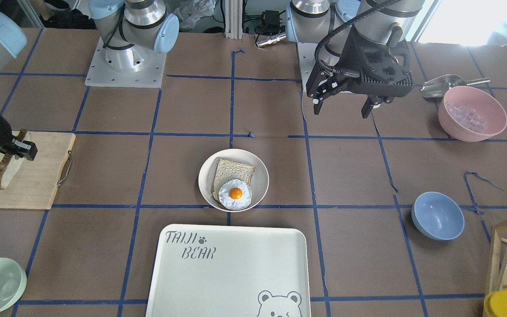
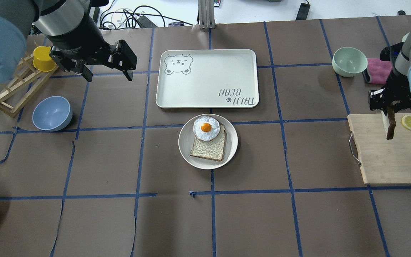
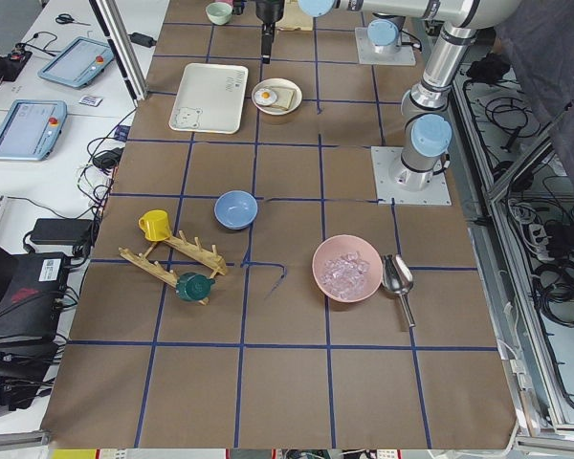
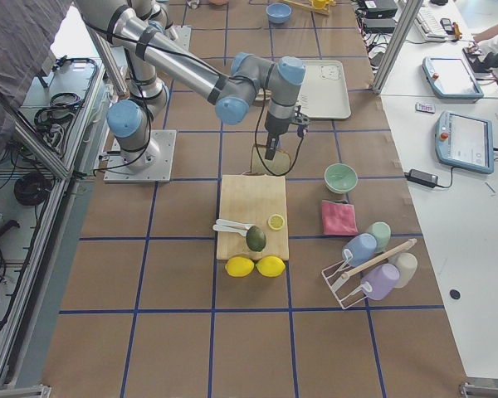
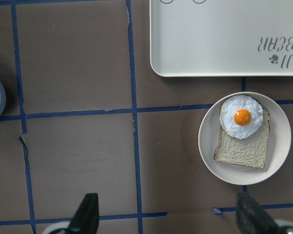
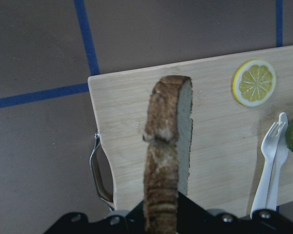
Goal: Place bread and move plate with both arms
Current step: 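Lift the bread slice and carry it over the white plate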
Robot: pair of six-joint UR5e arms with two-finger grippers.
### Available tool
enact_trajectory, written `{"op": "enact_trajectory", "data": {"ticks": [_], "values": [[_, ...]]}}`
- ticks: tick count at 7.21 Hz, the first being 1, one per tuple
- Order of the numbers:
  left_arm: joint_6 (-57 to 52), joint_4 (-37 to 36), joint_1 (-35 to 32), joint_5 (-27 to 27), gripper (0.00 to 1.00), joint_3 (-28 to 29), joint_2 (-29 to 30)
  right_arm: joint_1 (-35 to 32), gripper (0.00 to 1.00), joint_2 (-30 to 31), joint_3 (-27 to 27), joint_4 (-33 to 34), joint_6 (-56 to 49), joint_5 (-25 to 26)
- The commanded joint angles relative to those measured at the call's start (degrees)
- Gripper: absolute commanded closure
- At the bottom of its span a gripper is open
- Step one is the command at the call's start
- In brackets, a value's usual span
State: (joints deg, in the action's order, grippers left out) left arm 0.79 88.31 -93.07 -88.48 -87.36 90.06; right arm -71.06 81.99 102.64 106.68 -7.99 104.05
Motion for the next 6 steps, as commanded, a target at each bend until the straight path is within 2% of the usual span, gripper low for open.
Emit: {"op": "enact_trajectory", "data": {"ticks": [1, 2, 4, 6], "values": [[0.00, -0.16, 0.00, 0.15, 0.00, 0.09, 0.03, -11.76, 1.00, -0.42, -7.08, -6.91, 13.99, -0.68], [0.00, -0.16, 0.00, 0.15, 0.00, 0.09, 0.03, -18.61, 1.00, -1.56, -8.15, -6.83, 21.89, -1.73], [0.00, -0.16, 0.09, 0.15, 0.00, 0.00, 0.03, -29.78, 1.00, -5.42, -8.42, -5.70, 39.82, -7.34], [0.00, -0.16, 0.09, 0.15, 0.00, 0.00, 0.03, -38.59, 1.00, -12.09, -9.21, 0.53, 53.99, -9.82]]}}
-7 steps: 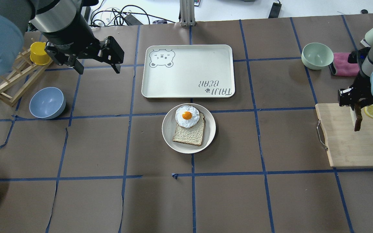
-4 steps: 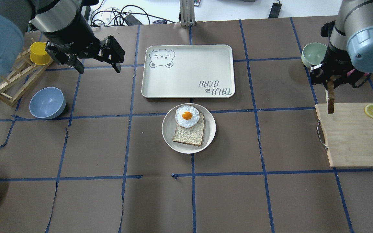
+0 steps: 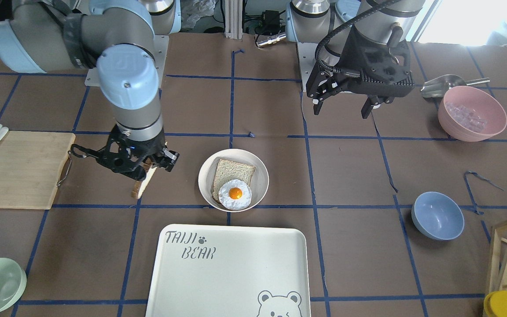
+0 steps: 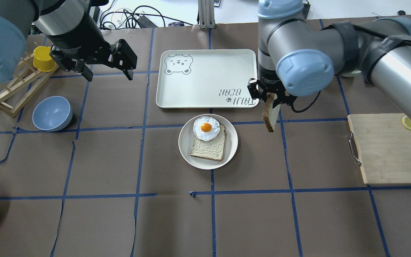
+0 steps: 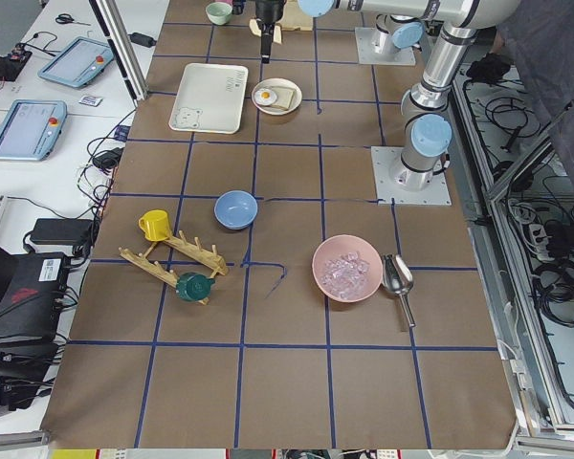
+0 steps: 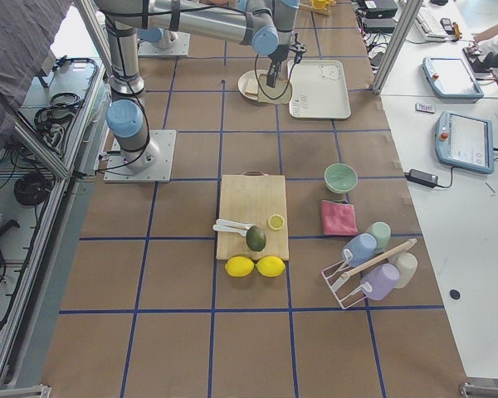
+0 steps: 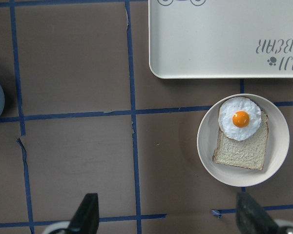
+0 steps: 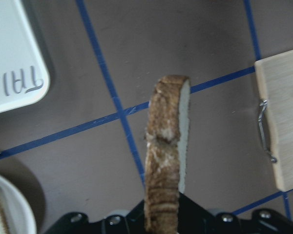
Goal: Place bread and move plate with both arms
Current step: 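Lift the bread slice and carry it over the white plate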
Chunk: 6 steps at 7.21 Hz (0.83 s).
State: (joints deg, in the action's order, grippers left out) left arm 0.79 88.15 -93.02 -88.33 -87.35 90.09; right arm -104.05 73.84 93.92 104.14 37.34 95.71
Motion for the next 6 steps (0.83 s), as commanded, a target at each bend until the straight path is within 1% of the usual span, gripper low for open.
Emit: {"op": "enact_trajectory", "data": {"ticks": [1, 3, 4, 6], "values": [[0.00, 0.00, 0.03, 0.00, 0.00, -0.01, 0.00, -8.51, 1.00, -5.10, -0.67, 3.78, 14.28, -1.57], [0.00, 0.00, 0.03, 0.00, 0.00, 0.08, 0.00, -9.41, 1.00, -6.16, -0.41, 4.05, 16.96, -6.56], [0.00, 0.00, -0.05, 0.00, 0.00, 0.08, 0.00, -10.03, 1.00, -6.78, -0.58, 4.05, 16.62, -6.59], [0.00, 0.00, 0.03, -0.09, 0.00, -0.01, 0.00, -9.94, 1.00, -6.44, -0.58, 1.16, 15.92, -5.27]]}}
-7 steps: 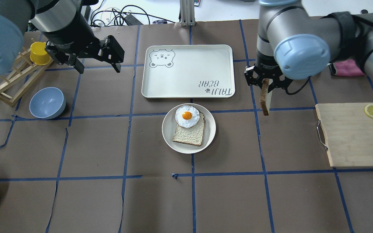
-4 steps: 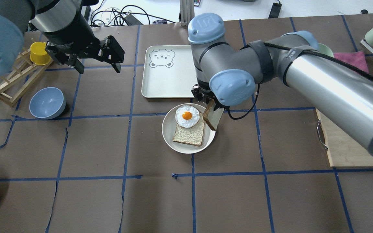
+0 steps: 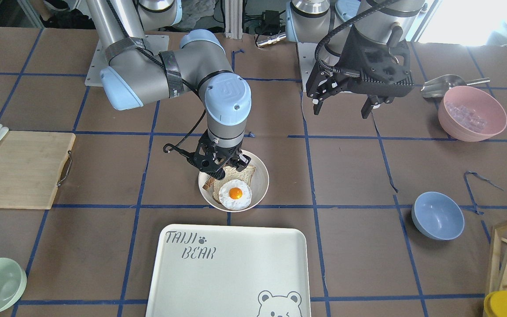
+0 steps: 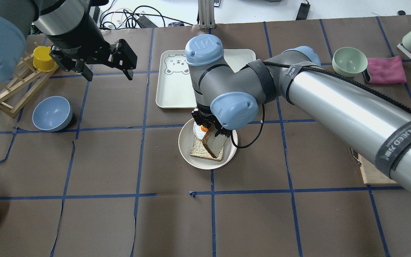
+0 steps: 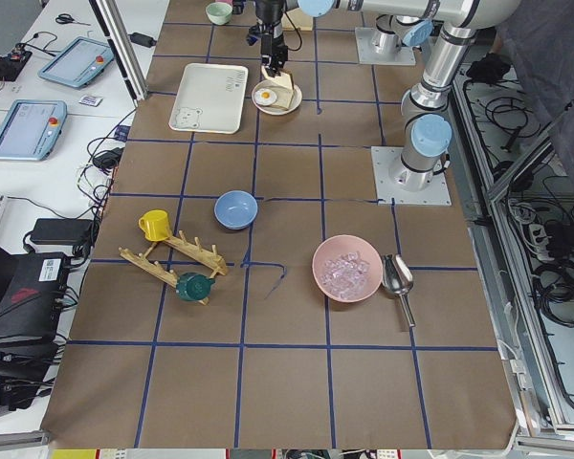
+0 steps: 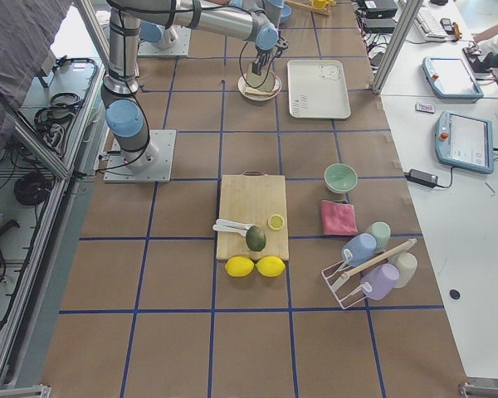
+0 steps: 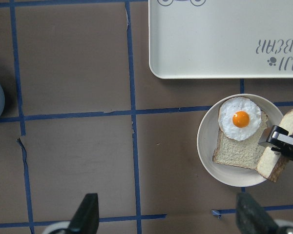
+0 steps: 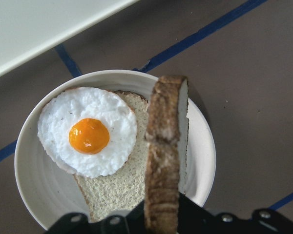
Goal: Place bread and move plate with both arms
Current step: 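Lay the bread slice on top of the egg and open the right gripper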
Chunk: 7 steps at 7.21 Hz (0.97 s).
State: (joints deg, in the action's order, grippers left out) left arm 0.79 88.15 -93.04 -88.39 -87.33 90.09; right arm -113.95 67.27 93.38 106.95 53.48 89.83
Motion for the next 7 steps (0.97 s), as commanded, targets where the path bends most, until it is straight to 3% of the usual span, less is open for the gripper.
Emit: {"op": "enact_trajectory", "data": {"ticks": [1, 7], "values": [[0.00, 0.00, 0.05, -0.12, 0.00, -0.04, 0.00, -0.04, 1.00, 0.14, -0.04, -2.44, -0.48, 3.31], [0.00, 0.00, 0.05, -0.12, 0.00, -0.04, 0.00, -0.13, 1.00, -1.18, 0.57, 0.37, -4.61, 2.81]]}}
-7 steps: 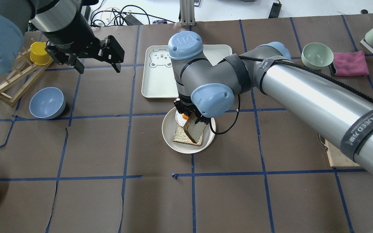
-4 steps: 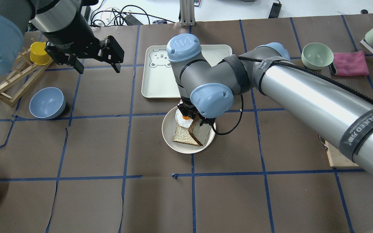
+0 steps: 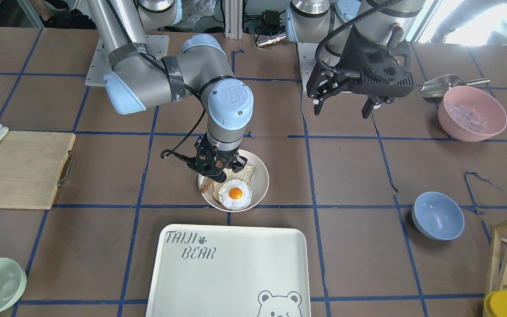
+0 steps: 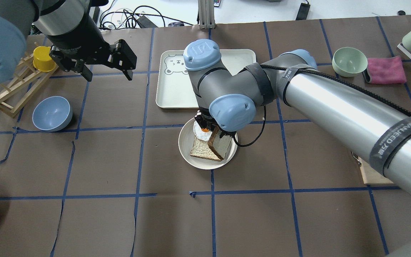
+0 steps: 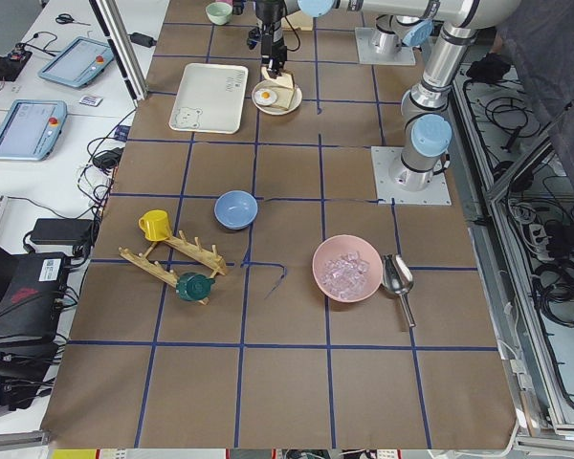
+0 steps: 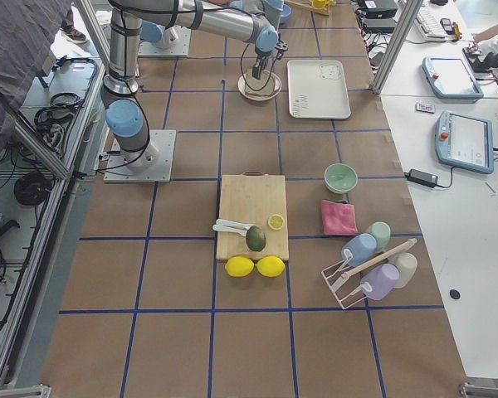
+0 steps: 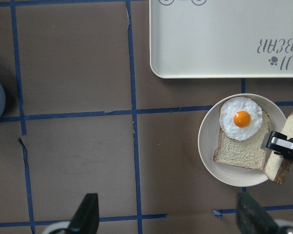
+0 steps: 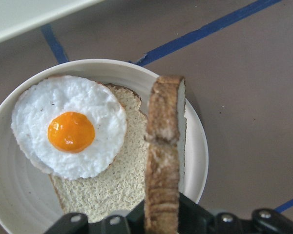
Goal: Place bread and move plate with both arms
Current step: 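Lay the bread slice on top of the egg and open the right gripper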
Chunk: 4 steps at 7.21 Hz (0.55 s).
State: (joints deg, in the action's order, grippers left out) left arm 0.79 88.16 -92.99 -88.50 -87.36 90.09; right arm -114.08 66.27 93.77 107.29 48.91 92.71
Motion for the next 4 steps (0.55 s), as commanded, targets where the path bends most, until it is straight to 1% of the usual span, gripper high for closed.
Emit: {"op": "enact_trajectory", "data": {"ticks": [1, 2, 3, 4], "values": [[0.00, 0.00, 0.00, 0.00, 0.00, 0.00, 0.00, 0.00, 1.00, -0.09, 0.19, 0.11, -0.04, -0.07], [0.00, 0.00, 0.00, 0.00, 0.00, 0.00, 0.00, 0.00, 0.95, -0.17, 0.45, 2.64, 0.05, -0.16], [0.00, 0.00, 0.00, 0.00, 0.00, 0.00, 0.00, 0.00, 0.92, -0.17, 0.71, 3.62, 0.05, -0.16], [0.00, 0.00, 0.00, 0.08, 0.00, 0.00, 0.00, 0.00, 0.85, -0.17, 0.80, 3.63, 0.05, -0.16]]}}
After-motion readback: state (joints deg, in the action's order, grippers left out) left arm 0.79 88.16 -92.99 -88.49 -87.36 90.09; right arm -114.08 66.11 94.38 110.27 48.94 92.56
